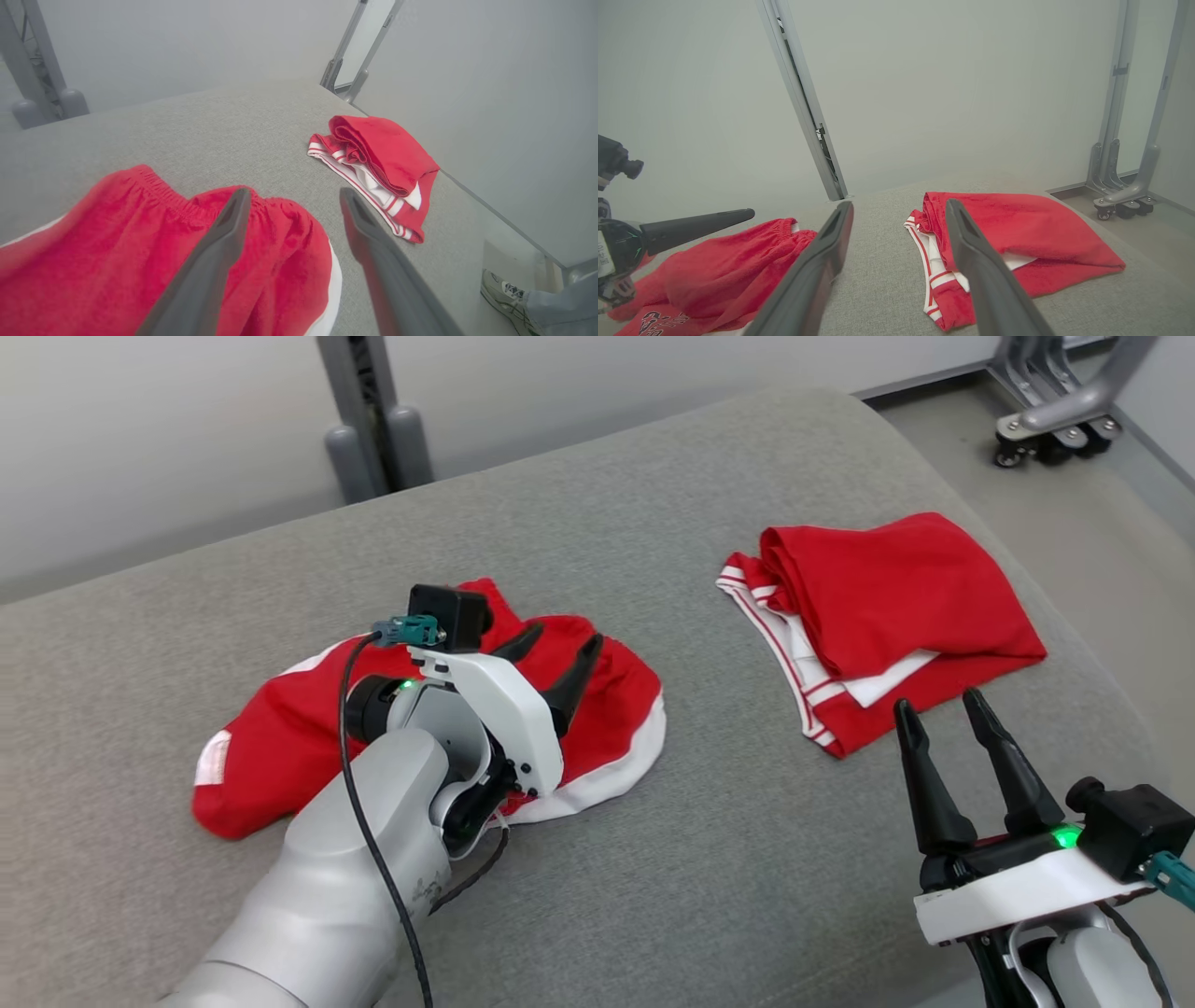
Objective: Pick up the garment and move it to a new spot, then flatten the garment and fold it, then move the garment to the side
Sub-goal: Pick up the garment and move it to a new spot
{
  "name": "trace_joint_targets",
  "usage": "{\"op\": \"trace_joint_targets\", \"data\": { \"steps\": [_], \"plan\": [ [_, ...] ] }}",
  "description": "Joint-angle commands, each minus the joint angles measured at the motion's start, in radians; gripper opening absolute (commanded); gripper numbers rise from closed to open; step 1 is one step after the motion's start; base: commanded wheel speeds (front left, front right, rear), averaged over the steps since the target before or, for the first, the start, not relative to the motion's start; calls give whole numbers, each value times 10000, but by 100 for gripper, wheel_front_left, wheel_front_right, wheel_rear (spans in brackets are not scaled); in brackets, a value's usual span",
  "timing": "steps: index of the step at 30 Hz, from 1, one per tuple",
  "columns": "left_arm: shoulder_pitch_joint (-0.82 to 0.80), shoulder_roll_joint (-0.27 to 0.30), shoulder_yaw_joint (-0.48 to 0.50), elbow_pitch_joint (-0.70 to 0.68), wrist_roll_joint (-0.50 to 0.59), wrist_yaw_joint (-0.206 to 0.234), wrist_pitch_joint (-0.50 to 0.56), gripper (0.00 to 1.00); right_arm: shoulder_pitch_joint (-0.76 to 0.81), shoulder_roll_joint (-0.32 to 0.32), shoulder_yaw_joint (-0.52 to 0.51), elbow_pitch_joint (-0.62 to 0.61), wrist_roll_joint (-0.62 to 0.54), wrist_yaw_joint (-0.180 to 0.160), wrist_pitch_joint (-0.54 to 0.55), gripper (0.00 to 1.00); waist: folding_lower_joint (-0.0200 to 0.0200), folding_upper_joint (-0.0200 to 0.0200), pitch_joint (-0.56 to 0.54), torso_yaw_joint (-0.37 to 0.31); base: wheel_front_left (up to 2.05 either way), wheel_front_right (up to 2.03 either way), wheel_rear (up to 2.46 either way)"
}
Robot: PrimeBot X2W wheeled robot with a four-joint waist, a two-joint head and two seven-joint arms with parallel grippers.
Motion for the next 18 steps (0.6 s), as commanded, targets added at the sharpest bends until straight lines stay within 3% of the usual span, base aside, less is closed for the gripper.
{"op": "trace_joint_targets", "data": {
  "steps": [1, 11, 12, 18],
  "plan": [
    [-244, 56, -101, 35, -79, -13, -179, 100, 57, -91, -61, 0, -22, -1, -47, 100, 0, -1, -97, 318, 0, 0, 0],
    [-141, 243, -506, 70, -30, -10, -1692, 100, 408, -213, -339, -11, -23, -1, -47, 100, 0, -1, -541, 1840, 0, 0, 0],
    [186, 621, -348, -249, 128, 143, -2254, 100, 567, -208, -508, -42, -77, -1, -47, 100, 0, -1, -733, 2289, 0, 0, 0],
    [1342, 1750, 242, -1852, 425, 812, -2577, 100, 887, -189, -665, -85, -135, -1, -47, 100, 0, -1, -1020, 2766, 0, 0, 0]
  ]
}}
